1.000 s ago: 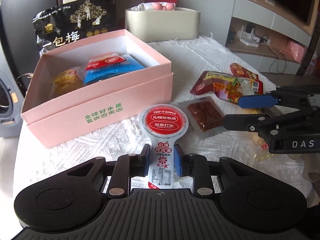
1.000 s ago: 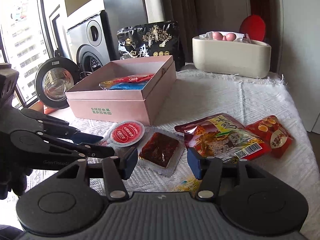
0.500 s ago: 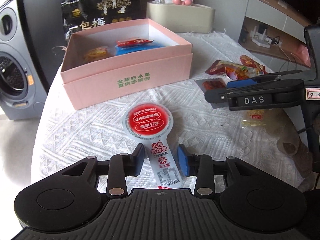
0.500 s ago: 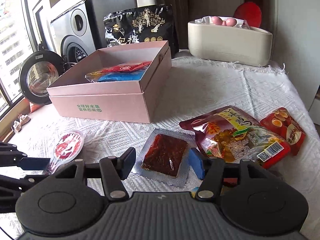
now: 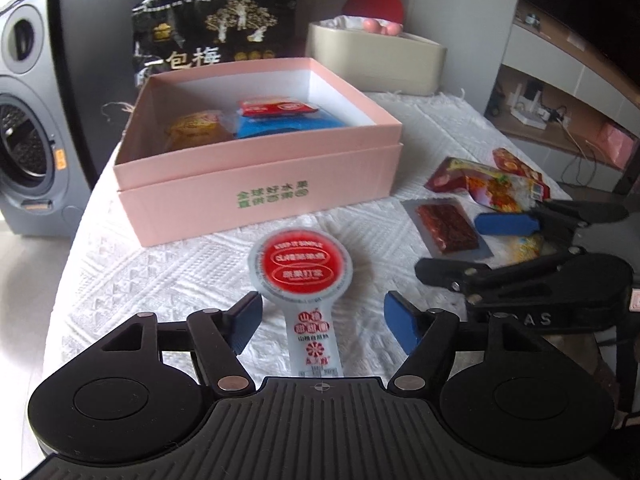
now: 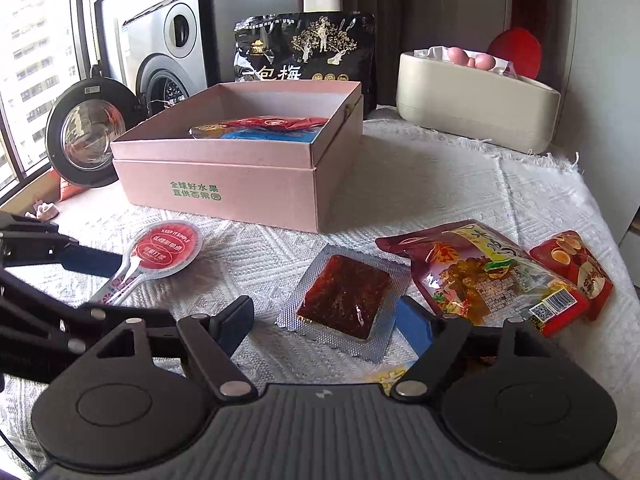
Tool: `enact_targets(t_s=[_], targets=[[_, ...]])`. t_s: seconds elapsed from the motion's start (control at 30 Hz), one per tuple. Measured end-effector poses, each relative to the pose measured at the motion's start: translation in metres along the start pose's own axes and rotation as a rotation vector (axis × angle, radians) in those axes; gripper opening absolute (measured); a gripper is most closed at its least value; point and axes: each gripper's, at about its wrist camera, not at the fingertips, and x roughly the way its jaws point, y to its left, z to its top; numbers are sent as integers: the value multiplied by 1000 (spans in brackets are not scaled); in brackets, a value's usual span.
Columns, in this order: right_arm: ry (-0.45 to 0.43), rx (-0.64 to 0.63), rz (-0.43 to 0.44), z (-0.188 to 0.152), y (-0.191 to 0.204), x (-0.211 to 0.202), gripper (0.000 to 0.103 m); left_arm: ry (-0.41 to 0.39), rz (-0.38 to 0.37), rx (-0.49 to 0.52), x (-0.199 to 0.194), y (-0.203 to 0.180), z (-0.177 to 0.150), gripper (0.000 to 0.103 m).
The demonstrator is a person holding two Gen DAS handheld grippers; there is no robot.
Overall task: Organize snacks
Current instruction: 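Lift the jerky packet with the right gripper while the left gripper holds the cup snack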
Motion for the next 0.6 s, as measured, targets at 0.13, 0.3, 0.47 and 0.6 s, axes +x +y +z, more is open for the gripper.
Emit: enact_targets(t_s=[0.13,0.3,0.47,0.6], targets=[[2,-7,2,-1,1,0,83,-3,27,0,15,9,10,74],[7,-20,5,-1,3,0,87,-21,16,13,27,9,19,76],[-48,51,5,-3,-8,-8,86,-27,31,84,28,0,12,79],[-46,103,-7,-1,-15,-8,64,-40,43,60,21,2,8,67]])
